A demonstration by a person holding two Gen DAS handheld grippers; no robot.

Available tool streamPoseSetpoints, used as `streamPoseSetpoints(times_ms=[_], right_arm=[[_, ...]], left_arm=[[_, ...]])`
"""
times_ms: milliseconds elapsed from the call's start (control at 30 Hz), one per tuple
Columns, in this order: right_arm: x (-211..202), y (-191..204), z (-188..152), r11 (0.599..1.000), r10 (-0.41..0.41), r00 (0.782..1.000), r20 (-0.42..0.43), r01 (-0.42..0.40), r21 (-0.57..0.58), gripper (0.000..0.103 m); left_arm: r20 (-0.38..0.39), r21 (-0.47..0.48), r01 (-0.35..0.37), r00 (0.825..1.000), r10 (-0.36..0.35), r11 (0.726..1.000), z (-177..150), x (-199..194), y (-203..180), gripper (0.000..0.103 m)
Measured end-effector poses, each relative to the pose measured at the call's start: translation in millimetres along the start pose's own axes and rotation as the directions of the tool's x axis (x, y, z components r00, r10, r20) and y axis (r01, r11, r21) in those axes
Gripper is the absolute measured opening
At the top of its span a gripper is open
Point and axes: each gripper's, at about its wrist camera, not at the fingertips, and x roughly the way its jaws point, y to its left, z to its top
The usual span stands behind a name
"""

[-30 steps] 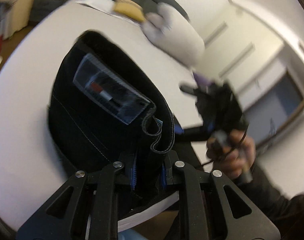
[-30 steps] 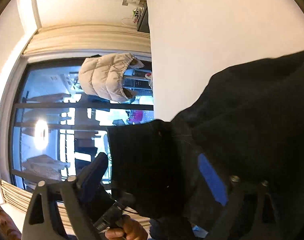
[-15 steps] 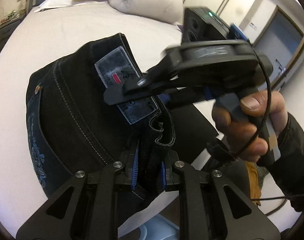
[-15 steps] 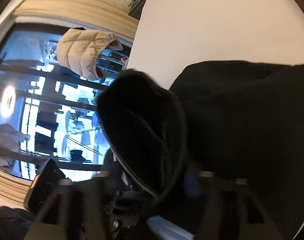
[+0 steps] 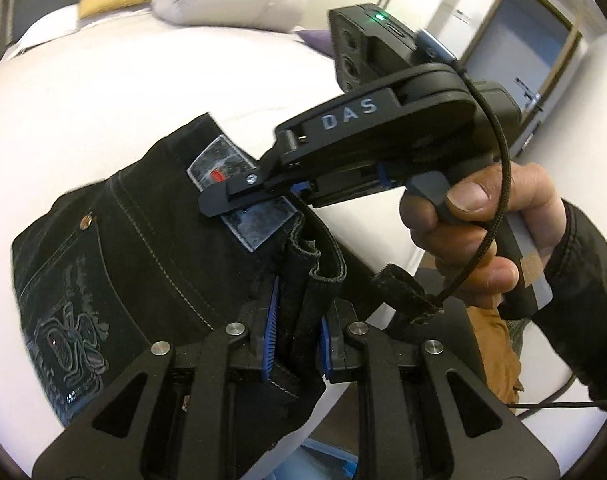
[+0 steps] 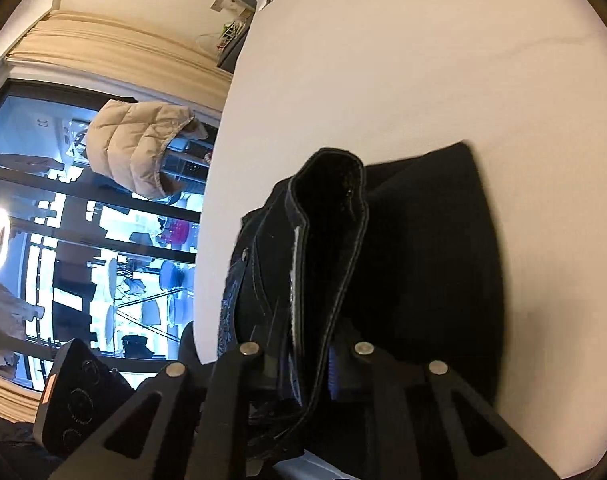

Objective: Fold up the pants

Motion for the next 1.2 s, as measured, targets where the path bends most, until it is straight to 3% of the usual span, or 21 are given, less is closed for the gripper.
streamPoseSetpoints(times_ms=[300,467,533,600,633,667,733,767,833,933,1067,1100,1133,1200], right_arm=[[-18.1,-33.4,11.1,0.999,-0.048,0.998,-0.028,0.048,0.004,0.016],[-2.5,-63.4,11.2,0.998,-0.03,0.997,-0.078,0.034,0.049,0.02],[-0.9,-78.9,10.5,0.993,0.048,0.997,-0.066,-0.041,0.11,0.023],[-10.4,-82.7,6.3,0.989,0.071,0.997,-0.024,-0.068,0.132,0.031],[-17.8,-82.2,5.6,0.99,0.055,0.998,-0.001,-0.054,0.128,0.036],[-23.8,-79.4,4.7,0.991,0.035,0.999,0.018,-0.037,0.127,0.038],[-44.6,-73.2,3.8,0.992,-0.037,0.997,0.072,0.028,0.126,0.042],[-54.8,-66.0,3.5,0.993,-0.06,0.993,0.099,0.049,0.11,0.042],[-66.9,-45.8,-2.2,0.998,-0.012,0.991,0.132,0.004,0.06,0.042],[-61.2,-15.1,-11.1,0.999,0.034,0.994,0.107,-0.032,-0.019,0.042],[-23.5,-13.9,-21.6,1.0,-0.002,1.0,0.001,0.002,-0.011,0.042],[-11.5,-19.4,-26.6,0.999,-0.034,0.999,-0.033,0.034,0.012,0.038],[-5.6,-20.9,-30.8,0.998,-0.058,0.997,-0.043,0.059,0.016,0.024],[-3.6,-23.4,-41.3,0.994,-0.107,0.994,-0.026,0.107,0.002,0.012]], left_arm=[[-0.025,0.035,0.006,1.0,-0.006,0.999,11.2,29.7,-13.0,0.016],[-0.09,0.01,0.004,0.996,-0.003,1.0,9.0,64.7,-17.9,0.018],[-0.092,-0.01,0.028,0.995,-0.028,1.0,5.4,63.5,-15.6,0.024],[-0.106,-0.044,0.085,0.99,-0.089,0.995,4.5,54.7,-11.6,0.034],[-0.106,-0.054,0.104,0.988,-0.109,0.993,4.2,48.1,-9.4,0.04],[-0.094,-0.058,0.115,0.988,-0.12,0.992,1.6,35.5,-7.9,0.053],[-0.06,-0.056,0.119,0.991,-0.122,0.991,-3.3,15.0,-4.2,0.057],[-0.043,-0.064,0.11,0.993,-0.113,0.992,-2.8,2.0,0.3,0.057],[-0.004,-0.099,0.081,0.997,-0.082,0.992,-2.7,-14.7,15.7,0.057],[0.04,-0.173,0.011,0.999,-0.004,0.985,0.5,-30.2,46.3,0.057],[-0.052,-0.205,-0.071,0.997,0.061,0.976,-8.8,-9.5,68.1,0.057],[-0.097,-0.206,-0.083,0.993,0.064,0.975,-15.2,-0.3,71.2,0.057],[-0.127,-0.202,-0.093,0.99,0.068,0.975,-17.2,3.5,70.7,0.057],[-0.141,-0.183,-0.113,0.986,0.088,0.976,-23.9,9.8,73.3,0.057]])
